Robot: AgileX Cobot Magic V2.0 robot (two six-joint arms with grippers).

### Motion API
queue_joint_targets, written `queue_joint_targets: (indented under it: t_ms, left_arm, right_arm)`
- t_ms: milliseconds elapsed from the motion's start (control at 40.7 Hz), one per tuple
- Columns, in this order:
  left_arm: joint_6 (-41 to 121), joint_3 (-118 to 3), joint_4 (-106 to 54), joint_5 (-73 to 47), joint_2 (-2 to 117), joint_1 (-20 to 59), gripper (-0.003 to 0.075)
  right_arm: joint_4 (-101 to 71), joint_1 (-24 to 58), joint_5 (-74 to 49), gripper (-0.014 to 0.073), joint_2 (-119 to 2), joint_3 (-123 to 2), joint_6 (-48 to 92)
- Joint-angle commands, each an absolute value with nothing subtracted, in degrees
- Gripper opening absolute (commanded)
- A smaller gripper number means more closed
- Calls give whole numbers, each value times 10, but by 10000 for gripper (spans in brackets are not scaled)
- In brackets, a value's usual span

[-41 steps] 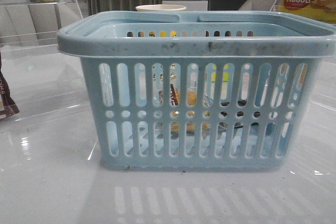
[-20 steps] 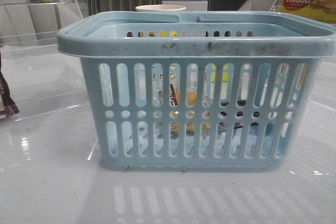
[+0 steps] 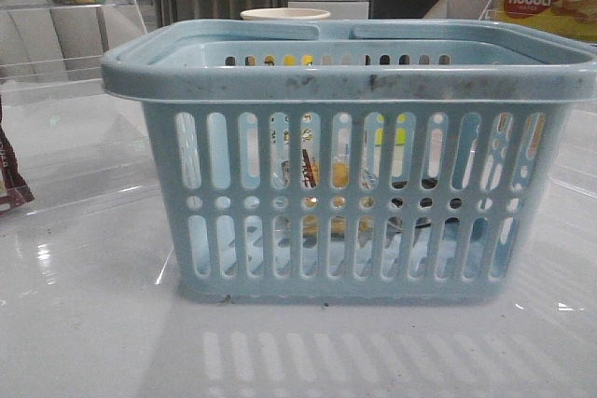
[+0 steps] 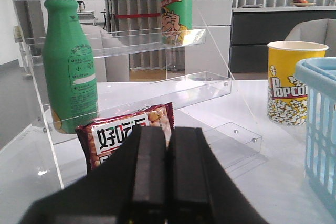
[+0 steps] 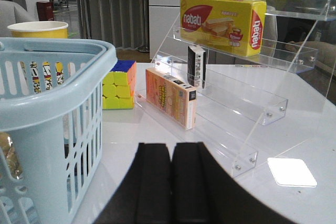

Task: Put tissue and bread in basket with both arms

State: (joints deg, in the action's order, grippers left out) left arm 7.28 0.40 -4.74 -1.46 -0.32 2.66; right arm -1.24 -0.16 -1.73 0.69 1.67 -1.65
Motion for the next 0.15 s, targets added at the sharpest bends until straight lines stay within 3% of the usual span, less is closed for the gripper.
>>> queue_joint_targets:
  t_ms: [0, 123]
  left_arm:
    - [68, 7, -52, 35, -13, 30, 93]
    - [68, 7, -52, 35, -13, 30, 93]
  right_arm:
    - [-8, -5, 32, 28, 18, 13, -19]
    - [-8, -5, 32, 28, 18, 13, -19]
